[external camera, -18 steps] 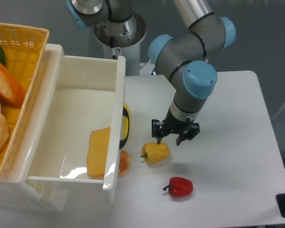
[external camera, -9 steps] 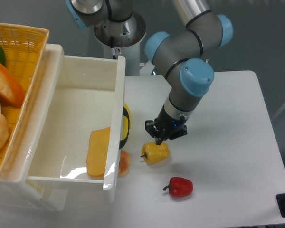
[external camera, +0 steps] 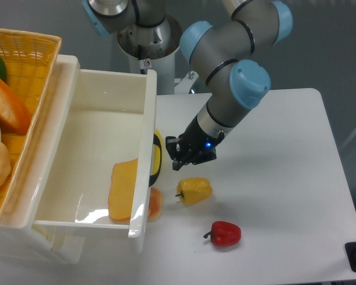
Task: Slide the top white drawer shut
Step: 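Lower the gripper and bring it against the drawer's front panel, then push the drawer front with the gripper, sliding the drawer into the unit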
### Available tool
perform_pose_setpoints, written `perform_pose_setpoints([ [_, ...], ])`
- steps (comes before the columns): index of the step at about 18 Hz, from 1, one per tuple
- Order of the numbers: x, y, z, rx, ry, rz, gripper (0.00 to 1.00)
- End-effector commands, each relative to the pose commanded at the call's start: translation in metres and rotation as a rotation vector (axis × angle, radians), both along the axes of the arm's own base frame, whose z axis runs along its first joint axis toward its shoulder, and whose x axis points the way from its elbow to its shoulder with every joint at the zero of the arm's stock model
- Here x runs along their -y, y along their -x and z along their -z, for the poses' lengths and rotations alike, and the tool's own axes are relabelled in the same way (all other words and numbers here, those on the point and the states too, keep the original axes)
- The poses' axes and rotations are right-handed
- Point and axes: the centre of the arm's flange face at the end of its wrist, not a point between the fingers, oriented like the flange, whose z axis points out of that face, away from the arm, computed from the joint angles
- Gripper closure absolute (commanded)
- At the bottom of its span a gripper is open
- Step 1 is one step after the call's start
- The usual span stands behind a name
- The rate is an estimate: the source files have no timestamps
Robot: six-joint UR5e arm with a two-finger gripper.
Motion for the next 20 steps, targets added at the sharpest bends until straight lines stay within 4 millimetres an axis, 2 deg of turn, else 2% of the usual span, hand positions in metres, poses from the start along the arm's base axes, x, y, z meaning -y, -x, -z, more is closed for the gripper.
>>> perform_pose_setpoints([
  [5,-0.004,-0.008,-0.001,0.015,-0.018,0.038,1.0],
  [14,-0.003,-0.016,-0.014,0.024,-0.041,0.036,1.0],
  [20,-0.012,-0.032,-0.018,0.025,-0.04,0.063,1.0],
])
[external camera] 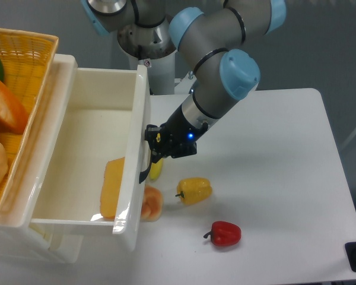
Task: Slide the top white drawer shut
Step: 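Push the drawer front with the gripper, sliding the drawer into the unit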
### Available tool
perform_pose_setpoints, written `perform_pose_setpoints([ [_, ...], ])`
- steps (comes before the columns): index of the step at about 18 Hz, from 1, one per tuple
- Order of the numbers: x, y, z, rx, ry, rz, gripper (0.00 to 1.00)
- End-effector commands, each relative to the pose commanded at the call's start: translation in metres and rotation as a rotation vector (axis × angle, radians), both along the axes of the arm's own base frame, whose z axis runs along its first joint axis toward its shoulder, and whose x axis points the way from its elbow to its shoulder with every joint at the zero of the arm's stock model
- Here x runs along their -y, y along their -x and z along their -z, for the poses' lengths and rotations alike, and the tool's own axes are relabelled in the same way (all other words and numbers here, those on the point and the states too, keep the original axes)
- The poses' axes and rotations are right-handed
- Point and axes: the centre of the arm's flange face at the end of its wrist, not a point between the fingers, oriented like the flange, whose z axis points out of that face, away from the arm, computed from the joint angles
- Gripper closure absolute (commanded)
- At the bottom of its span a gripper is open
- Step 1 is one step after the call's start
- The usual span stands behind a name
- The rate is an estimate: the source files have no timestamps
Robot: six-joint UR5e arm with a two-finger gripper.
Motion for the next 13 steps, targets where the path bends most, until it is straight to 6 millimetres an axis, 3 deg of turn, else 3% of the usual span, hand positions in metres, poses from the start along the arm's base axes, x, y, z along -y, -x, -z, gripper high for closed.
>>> perform_pose_setpoints([
  [13,-0.027,-0.042,0.009,0.014,0.018,0.077,1.0],
])
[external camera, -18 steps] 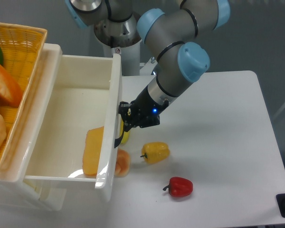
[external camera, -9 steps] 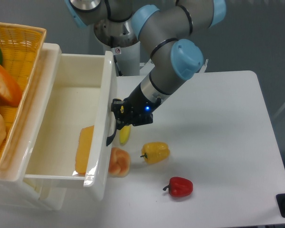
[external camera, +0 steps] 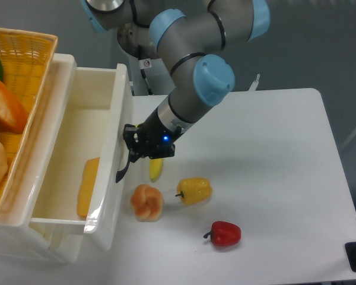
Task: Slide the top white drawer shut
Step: 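Push the drawer front with the gripper, sliding the drawer into the unit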
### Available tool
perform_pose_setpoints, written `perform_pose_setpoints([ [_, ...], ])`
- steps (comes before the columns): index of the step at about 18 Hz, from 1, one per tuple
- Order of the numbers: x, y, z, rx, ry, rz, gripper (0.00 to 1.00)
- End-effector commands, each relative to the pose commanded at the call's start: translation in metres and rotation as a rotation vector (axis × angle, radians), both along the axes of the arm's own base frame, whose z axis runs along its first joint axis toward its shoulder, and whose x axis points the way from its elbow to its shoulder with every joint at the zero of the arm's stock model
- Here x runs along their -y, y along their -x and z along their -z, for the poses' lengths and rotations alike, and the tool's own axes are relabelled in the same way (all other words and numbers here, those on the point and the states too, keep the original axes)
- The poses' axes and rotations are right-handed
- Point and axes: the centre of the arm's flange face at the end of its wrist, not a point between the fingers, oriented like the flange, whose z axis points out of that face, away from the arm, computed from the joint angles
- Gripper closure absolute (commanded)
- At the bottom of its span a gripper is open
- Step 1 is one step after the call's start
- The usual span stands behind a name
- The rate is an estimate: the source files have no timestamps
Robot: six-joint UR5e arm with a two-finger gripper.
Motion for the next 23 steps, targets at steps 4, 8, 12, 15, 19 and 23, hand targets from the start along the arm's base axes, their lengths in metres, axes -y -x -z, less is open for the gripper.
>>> perform_pose_setpoints([
  [4,-0.005,-0.01,0.002,0.005,0.004,0.018,1.0],
  [8,-0.012,-0.019,0.001,0.002,-0.002,0.038,1.0],
  [12,-0.023,-0.032,-0.001,-0.003,-0.009,0.065,1.0],
  [15,-0.027,-0.04,-0.001,-0.002,-0.008,0.079,1.0],
  [19,-0.03,-0.048,0.0,0.001,-0.003,0.092,1.0],
  [23,-0.032,-0.053,0.001,0.004,-0.002,0.101,0.98],
])
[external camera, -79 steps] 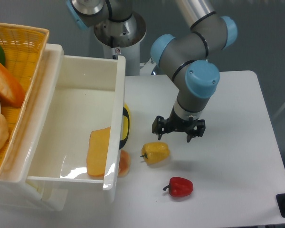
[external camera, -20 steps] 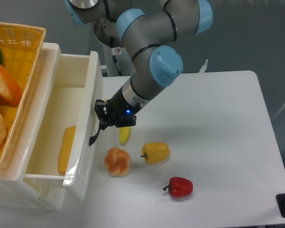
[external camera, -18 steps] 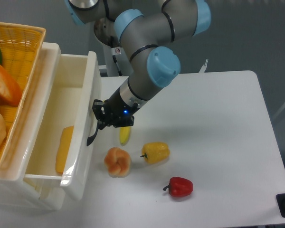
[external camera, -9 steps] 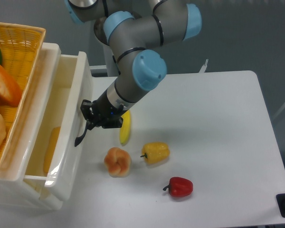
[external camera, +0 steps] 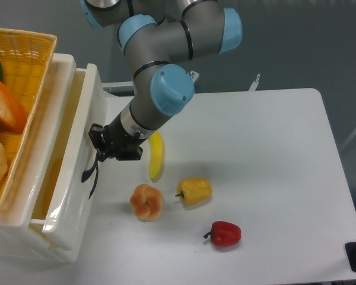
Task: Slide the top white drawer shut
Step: 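Push the drawer front with the gripper, sliding the drawer into the unit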
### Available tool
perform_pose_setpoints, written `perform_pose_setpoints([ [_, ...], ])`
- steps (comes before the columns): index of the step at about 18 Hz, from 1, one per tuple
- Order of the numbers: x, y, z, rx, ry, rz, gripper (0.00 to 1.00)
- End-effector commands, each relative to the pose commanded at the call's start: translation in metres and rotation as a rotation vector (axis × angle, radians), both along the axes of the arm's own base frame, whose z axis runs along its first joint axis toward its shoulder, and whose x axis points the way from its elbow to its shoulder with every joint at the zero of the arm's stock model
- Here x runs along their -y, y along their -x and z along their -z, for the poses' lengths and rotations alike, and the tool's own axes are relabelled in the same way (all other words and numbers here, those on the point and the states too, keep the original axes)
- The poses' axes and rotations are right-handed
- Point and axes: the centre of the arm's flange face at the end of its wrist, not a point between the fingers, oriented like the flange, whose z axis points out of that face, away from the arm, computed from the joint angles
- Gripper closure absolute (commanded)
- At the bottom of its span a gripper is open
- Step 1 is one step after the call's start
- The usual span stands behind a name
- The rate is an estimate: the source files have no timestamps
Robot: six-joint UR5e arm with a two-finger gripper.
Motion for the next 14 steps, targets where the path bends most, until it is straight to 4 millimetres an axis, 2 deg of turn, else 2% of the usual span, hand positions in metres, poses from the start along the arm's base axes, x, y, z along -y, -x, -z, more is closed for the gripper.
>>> perform_pose_setpoints([
  [9,-0.009,-0.018,-0.001,-0.002,-0.004,0.033,0.98],
  [14,-0.009,-0.02,-0.002,-0.014,-0.005,0.049,0.98],
])
